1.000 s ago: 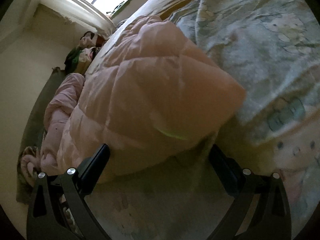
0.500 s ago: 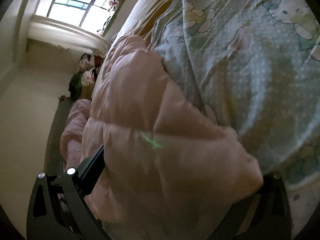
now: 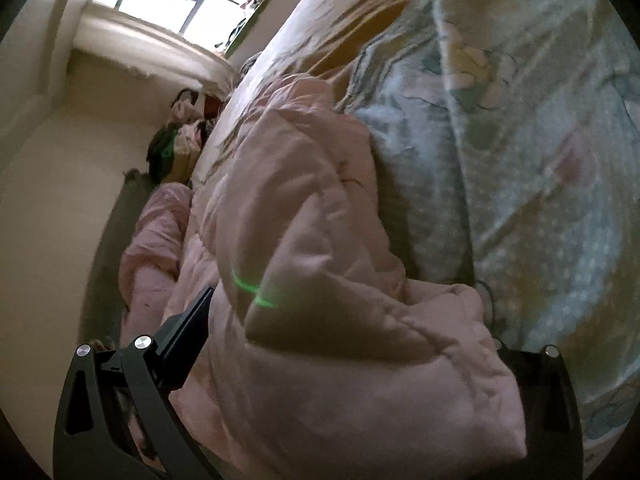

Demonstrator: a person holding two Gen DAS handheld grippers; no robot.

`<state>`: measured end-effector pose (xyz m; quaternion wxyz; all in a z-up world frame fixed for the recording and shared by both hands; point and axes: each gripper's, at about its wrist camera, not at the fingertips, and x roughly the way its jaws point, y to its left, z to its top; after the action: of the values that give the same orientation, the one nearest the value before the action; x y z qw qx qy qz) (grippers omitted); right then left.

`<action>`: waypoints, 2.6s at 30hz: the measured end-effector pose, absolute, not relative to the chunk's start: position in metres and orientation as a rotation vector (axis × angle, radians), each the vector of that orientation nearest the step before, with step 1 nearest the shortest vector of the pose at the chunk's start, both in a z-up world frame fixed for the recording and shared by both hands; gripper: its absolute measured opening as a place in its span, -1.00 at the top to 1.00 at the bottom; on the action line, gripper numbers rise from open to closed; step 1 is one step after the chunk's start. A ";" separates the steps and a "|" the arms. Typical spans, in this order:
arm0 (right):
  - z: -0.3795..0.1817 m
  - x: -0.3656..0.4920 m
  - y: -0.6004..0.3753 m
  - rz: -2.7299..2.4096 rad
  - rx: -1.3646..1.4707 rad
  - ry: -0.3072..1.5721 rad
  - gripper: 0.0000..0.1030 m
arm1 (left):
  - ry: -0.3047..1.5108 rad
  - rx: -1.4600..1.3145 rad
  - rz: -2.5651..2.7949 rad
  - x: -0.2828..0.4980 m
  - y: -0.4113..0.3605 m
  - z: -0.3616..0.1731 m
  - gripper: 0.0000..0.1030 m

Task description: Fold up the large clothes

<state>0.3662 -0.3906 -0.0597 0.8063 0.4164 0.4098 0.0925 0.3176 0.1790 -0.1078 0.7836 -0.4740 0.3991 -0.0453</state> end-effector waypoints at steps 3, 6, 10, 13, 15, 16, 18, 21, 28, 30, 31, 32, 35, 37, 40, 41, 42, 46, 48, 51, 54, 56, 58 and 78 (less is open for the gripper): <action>-0.051 0.366 -0.380 0.187 0.781 0.887 -0.52 | 0.850 -0.998 -0.108 0.319 0.179 -0.104 -0.84; -0.037 0.366 -0.365 0.173 0.643 0.890 -0.21 | 0.842 -0.921 -0.117 0.321 0.175 -0.095 -0.73; -0.021 0.362 -0.337 0.132 0.421 0.895 0.03 | 0.803 -0.733 -0.103 0.320 0.162 -0.072 -0.31; -0.007 0.358 -0.314 0.103 0.271 0.858 0.20 | 0.769 -0.583 -0.095 0.320 0.147 -0.051 0.14; -0.001 0.356 -0.298 0.096 0.188 0.826 0.27 | 0.746 -0.480 -0.085 0.319 0.134 -0.035 0.35; 0.004 0.353 -0.289 0.094 0.148 0.810 0.31 | 0.740 -0.446 -0.084 0.319 0.129 -0.030 0.38; 0.016 0.348 -0.280 0.099 0.076 0.763 0.34 | 0.716 -0.386 -0.086 0.317 0.118 -0.015 0.44; 0.039 0.340 -0.260 0.129 -0.010 0.697 0.39 | 0.677 -0.320 -0.097 0.317 0.110 0.006 0.47; 0.081 0.318 -0.218 0.207 -0.174 0.568 0.47 | 0.619 -0.250 -0.130 0.300 0.094 0.054 0.49; 0.089 0.309 -0.212 0.228 -0.192 0.537 0.48 | 0.606 -0.235 -0.137 0.296 0.089 0.064 0.50; 0.093 0.303 -0.212 0.238 -0.196 0.520 0.49 | 0.594 -0.226 -0.138 0.289 0.088 0.070 0.50; 0.096 0.298 -0.211 0.249 -0.202 0.507 0.49 | 0.587 -0.220 -0.138 0.285 0.087 0.073 0.50; 0.105 0.278 -0.213 0.281 -0.205 0.470 0.50 | 0.569 -0.219 -0.139 0.273 0.086 0.081 0.50; 0.110 0.267 -0.215 0.290 -0.196 0.451 0.50 | 0.552 -0.219 -0.139 0.261 0.087 0.084 0.50; 0.114 0.244 -0.223 0.304 -0.191 0.420 0.50 | 0.529 -0.211 -0.146 0.242 0.085 0.089 0.50; 0.115 0.236 -0.226 0.310 -0.186 0.412 0.50 | 0.526 -0.210 -0.149 0.237 0.084 0.091 0.50; 0.116 0.229 -0.228 0.314 -0.185 0.406 0.50 | 0.523 -0.211 -0.152 0.232 0.084 0.092 0.50; 0.115 0.205 -0.231 0.326 -0.184 0.402 0.50 | 0.518 -0.205 -0.172 0.210 0.083 0.091 0.50; 0.110 0.192 -0.232 0.319 -0.191 0.396 0.50 | 0.518 -0.200 -0.172 0.199 0.082 0.086 0.50; 0.100 0.179 -0.235 0.312 -0.183 0.401 0.50 | 0.521 -0.177 -0.166 0.187 0.076 0.078 0.50; 0.087 0.170 -0.238 0.303 -0.160 0.429 0.50 | 0.536 -0.156 -0.154 0.180 0.074 0.067 0.49; 0.078 0.165 -0.242 0.292 -0.139 0.454 0.50 | 0.547 -0.144 -0.145 0.175 0.072 0.059 0.49; 0.069 0.163 -0.247 0.270 -0.120 0.472 0.49 | 0.555 -0.132 -0.133 0.172 0.072 0.053 0.48; -0.033 0.185 -0.301 0.011 0.207 0.805 0.29 | 0.683 -0.170 -0.055 0.174 0.106 -0.013 0.34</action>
<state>0.1854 -0.3007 -0.0333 0.9149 0.1007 0.3908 0.0052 0.1739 0.1058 -0.0129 0.9383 -0.0834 0.3344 -0.0269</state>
